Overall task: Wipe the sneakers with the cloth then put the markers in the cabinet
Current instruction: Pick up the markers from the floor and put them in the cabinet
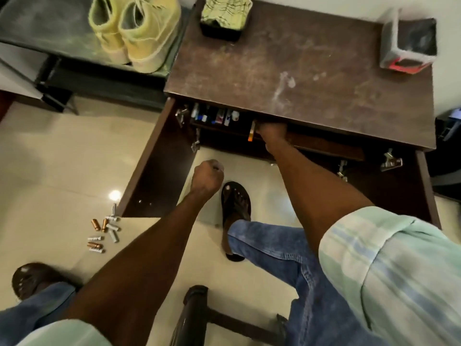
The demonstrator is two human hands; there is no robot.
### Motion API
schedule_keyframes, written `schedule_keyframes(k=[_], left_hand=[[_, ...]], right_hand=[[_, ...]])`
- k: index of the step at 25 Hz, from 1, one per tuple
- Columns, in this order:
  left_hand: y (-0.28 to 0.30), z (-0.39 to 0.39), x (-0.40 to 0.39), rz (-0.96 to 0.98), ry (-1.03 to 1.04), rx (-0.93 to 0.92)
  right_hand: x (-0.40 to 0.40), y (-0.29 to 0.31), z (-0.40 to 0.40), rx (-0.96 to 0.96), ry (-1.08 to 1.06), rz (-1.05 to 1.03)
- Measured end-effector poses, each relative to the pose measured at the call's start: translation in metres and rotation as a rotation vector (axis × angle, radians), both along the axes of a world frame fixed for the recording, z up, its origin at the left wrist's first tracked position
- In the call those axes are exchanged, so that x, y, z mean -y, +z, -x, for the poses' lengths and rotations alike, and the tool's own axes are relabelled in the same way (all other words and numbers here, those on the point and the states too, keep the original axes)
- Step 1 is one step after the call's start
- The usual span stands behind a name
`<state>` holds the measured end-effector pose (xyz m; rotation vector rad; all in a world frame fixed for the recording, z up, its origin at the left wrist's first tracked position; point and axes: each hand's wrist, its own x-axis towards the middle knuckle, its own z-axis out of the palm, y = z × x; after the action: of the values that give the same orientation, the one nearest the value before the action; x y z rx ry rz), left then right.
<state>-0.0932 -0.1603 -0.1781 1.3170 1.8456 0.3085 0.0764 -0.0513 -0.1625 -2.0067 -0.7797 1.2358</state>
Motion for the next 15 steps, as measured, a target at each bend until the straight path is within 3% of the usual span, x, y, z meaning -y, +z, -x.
schedule_keyframes(k=[5,11,15], left_hand=[[-0.03,-0.001,-0.024,-0.022,-0.027,0.03],[-0.043,0.006,-0.024,-0.01,-0.025,0.043],[-0.04,0.006,-0.017,0.016,-0.014,0.037]], right_hand=[[-0.032,-0.034,0.024,0.103,0.175,0.12],[-0.027,-0.05,0.029,0.314,0.069,-0.064],[-0.007,-0.051,0.027,0.357,0.223,-0.033]])
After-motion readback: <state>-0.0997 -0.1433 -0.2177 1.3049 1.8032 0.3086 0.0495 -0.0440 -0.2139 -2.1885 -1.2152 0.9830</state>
